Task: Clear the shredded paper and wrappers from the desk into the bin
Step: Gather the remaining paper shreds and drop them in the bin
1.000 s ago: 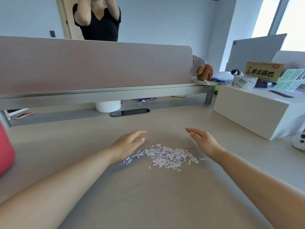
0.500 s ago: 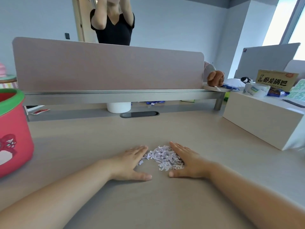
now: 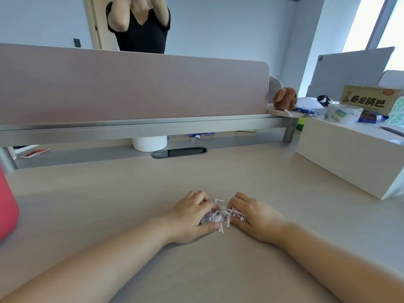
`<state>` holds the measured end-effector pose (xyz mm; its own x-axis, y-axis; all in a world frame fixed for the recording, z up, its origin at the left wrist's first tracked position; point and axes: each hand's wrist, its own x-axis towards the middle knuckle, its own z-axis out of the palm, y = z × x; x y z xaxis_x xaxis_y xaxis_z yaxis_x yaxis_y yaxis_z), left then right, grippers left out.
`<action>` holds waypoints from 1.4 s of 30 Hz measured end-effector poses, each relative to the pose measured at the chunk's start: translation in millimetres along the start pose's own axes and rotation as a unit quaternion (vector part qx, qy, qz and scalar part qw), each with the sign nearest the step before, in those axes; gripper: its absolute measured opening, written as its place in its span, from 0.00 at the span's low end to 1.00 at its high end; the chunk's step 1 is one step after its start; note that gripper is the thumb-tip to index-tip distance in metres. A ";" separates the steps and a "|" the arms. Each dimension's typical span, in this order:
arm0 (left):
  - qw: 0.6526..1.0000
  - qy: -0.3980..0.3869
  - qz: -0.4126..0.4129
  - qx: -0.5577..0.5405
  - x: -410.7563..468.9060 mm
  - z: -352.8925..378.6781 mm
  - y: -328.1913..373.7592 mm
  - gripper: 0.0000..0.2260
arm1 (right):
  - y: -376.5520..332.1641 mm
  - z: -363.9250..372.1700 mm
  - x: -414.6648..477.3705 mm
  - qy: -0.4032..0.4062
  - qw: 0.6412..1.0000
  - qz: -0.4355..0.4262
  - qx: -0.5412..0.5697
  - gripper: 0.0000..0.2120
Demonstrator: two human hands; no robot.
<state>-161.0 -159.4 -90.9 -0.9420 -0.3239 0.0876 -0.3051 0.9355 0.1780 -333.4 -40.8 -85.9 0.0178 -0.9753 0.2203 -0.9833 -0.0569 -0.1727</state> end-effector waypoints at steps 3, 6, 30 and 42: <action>1.000 0.020 0.014 -0.013 -2.6 -0.4 5.3 0.19 | -4.8 0.7 2.4 -0.009 1.000 0.011 -0.001 0.14; 0.998 0.049 0.012 0.028 -4.3 -1.0 9.8 0.14 | -7.2 -0.1 5.7 0.016 0.997 0.060 0.051 0.11; 0.915 0.348 -0.202 0.011 -162.4 -200.1 -35.2 0.08 | -199.2 -82.0 139.7 0.216 0.926 -0.097 0.295 0.15; 0.868 0.320 -0.379 0.022 -267.1 -242.1 -136.0 0.10 | -338.9 -88.3 220.2 0.220 0.886 -0.218 0.346 0.18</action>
<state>165.9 -234.2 98.7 -0.2021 -0.8474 0.4910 -0.8221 0.4193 0.3853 -12.2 -217.4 105.8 0.1467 -0.6596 0.7371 -0.5518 -0.6731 -0.4924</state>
